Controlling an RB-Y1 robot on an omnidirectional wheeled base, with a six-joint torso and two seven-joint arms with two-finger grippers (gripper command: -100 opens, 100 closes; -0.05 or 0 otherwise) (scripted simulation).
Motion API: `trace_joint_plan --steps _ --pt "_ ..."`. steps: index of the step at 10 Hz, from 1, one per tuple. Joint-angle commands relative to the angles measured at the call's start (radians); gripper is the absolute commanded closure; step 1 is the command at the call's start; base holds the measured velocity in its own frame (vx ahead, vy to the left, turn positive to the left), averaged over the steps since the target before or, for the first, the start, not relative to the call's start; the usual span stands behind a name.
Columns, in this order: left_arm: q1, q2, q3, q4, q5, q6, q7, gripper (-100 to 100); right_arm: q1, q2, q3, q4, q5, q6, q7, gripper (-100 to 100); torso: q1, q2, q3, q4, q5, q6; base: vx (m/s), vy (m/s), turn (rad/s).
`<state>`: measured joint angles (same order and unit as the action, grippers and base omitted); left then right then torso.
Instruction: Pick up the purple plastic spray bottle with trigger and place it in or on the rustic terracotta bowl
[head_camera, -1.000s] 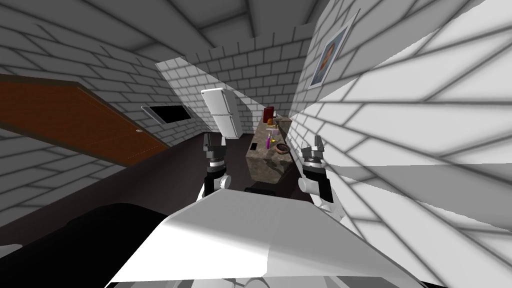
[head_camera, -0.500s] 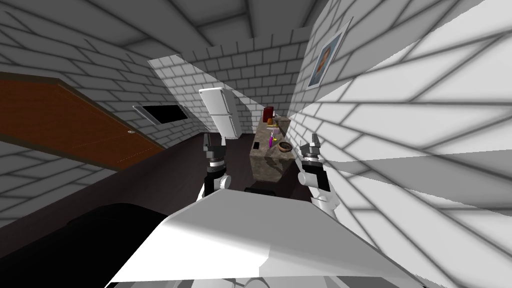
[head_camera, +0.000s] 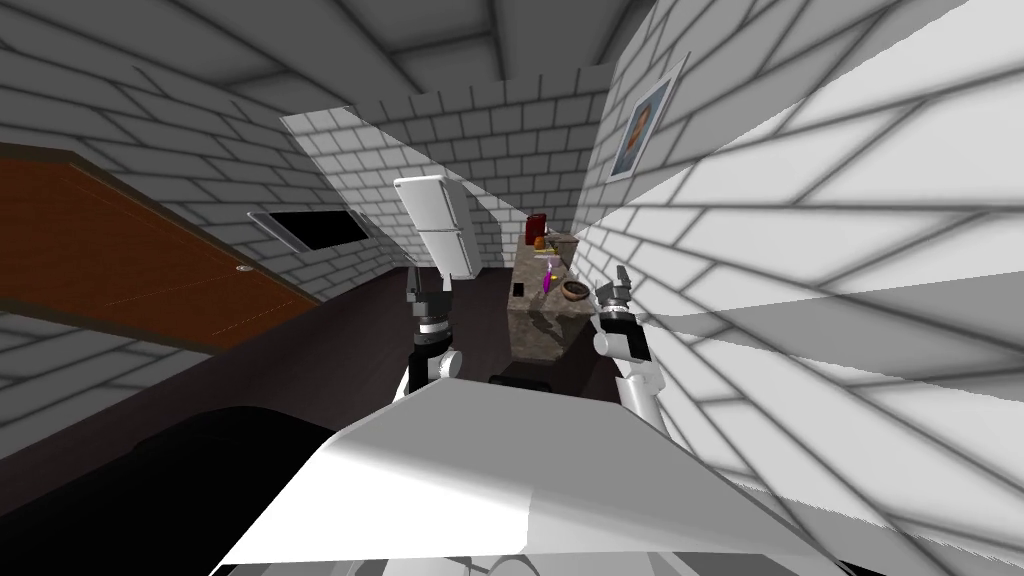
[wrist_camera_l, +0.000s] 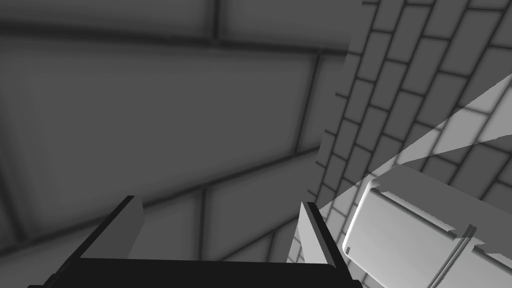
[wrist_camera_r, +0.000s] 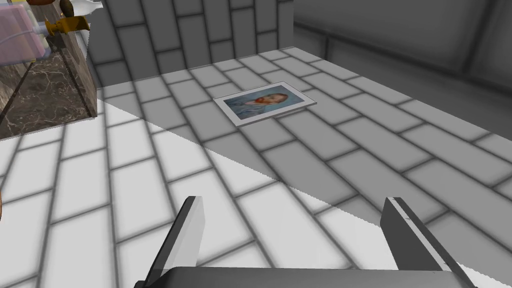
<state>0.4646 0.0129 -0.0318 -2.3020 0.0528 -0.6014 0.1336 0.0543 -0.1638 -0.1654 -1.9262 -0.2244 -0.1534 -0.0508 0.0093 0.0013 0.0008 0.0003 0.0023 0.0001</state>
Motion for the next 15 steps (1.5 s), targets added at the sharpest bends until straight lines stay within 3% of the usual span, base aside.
trace_joint_plan --steps 1,2,3,4,5,6,7,8,9,10,11,12,13,14,15 --pt "0.000 0.000 0.000 0.000 0.000 0.000 0.000 0 -0.030 0.003 -0.007 0.021 -0.007 0.028 -0.004 -100 0.000 0.000 0.000 0.000 0.000 0.000 -0.038 0.094 -0.049" --pt "0.000 0.000 0.000 0.000 0.000 0.000 0.000 0 -0.069 0.002 -0.023 0.064 -0.024 0.069 -0.018 -100 -0.002 -0.001 0.000 0.000 0.000 0.000 -0.058 0.096 -0.101" --pt "0.000 0.000 0.000 0.000 0.000 0.000 0.000 0 -0.075 0.002 -0.023 0.065 -0.024 0.069 -0.018 -100 -0.003 0.000 0.000 0.000 -0.001 0.000 -0.049 0.093 -0.052" --pt "0.000 0.000 0.000 0.000 0.000 0.000 0.000 0 -0.110 0.001 -0.040 0.105 -0.040 0.109 -0.034 -100 -0.003 0.000 0.000 0.000 -0.001 0.000 -0.044 0.115 -0.072" --pt "0.000 0.000 0.000 0.000 0.000 0.000 0.000 0 -0.121 0.001 -0.040 0.110 -0.040 0.110 -0.034 -100 -0.002 0.000 0.000 0.000 0.000 0.000 -0.025 0.099 -0.050" --pt "0.000 0.000 0.000 0.000 0.000 0.000 0.000 0 -0.160 0.000 -0.057 0.152 -0.056 0.151 -0.054 -100 -0.002 -0.002 -0.001 0.000 0.000 0.000 -0.018 0.123 -0.079" --pt "0.000 0.000 0.000 0.000 0.000 0.000 0.000 0 -0.167 0.000 -0.057 0.156 -0.056 0.152 -0.054 -100 -0.001 -0.002 -0.001 0.000 0.000 0.000 -0.015 0.098 -0.064" --pt "0.000 0.000 0.000 0.000 0.000 0.000 0.000 0 -0.203 0.001 -0.074 0.196 -0.071 0.194 -0.076 -100 -0.003 -0.003 -0.001 -0.001 0.000 0.000 -0.038 0.100 -0.095" --pt "0.000 0.000 0.000 0.000 0.000 0.000 0.000 0 -0.213 0.001 -0.074 0.204 -0.071 0.194 -0.076 -100 -0.002 -0.002 -0.001 0.000 0.000 0.000 -0.030 0.087 -0.046" --pt "0.000 0.000 0.000 0.000 0.000 0.000 0.000 0 -0.254 0.001 -0.091 0.239 -0.086 0.236 -0.101 -100 -0.003 -0.002 -0.001 0.000 -0.001 0.000 0.000 0.091 -0.079" --pt "0.000 0.000 0.000 0.000 0.000 0.000 0.000 0 -0.258 0.001 -0.091 0.253 -0.086 0.236 -0.101 -100 -0.003 -0.003 -0.002 -0.001 -0.001 0.000 -0.004 0.078 -0.041" --pt "0.000 0.000 0.000 0.000 0.000 0.000 0.000 0 -0.302 0.002 -0.109 0.291 -0.100 0.278 -0.129 -100 -0.004 -0.003 -0.002 -0.001 -0.001 0.000 -0.017 0.087 -0.079" --pt "0.000 0.000 0.000 0.000 0.000 0.000 0.000 0 -0.304 0.002 -0.109 0.303 -0.100 0.278 -0.129 -100 -0.004 -0.003 -0.002 -0.001 -0.001 0.000 -0.012 0.077 -0.053" --pt "0.000 0.000 0.000 0.000 0.000 0.000 0.000 0 -0.342 0.003 -0.128 0.333 -0.113 0.320 -0.159 -100 -0.004 -0.003 -0.002 -0.001 -0.001 0.000 -0.006 0.075 -0.072" --pt "0.000 0.000 0.000 0.000 0.000 0.000 0.000 0 -0.348 0.003 -0.128 0.354 -0.113 0.320 -0.159 -100 -0.004 -0.003 -0.002 -0.001 -0.001 0.000 0.005 0.062 -0.051"
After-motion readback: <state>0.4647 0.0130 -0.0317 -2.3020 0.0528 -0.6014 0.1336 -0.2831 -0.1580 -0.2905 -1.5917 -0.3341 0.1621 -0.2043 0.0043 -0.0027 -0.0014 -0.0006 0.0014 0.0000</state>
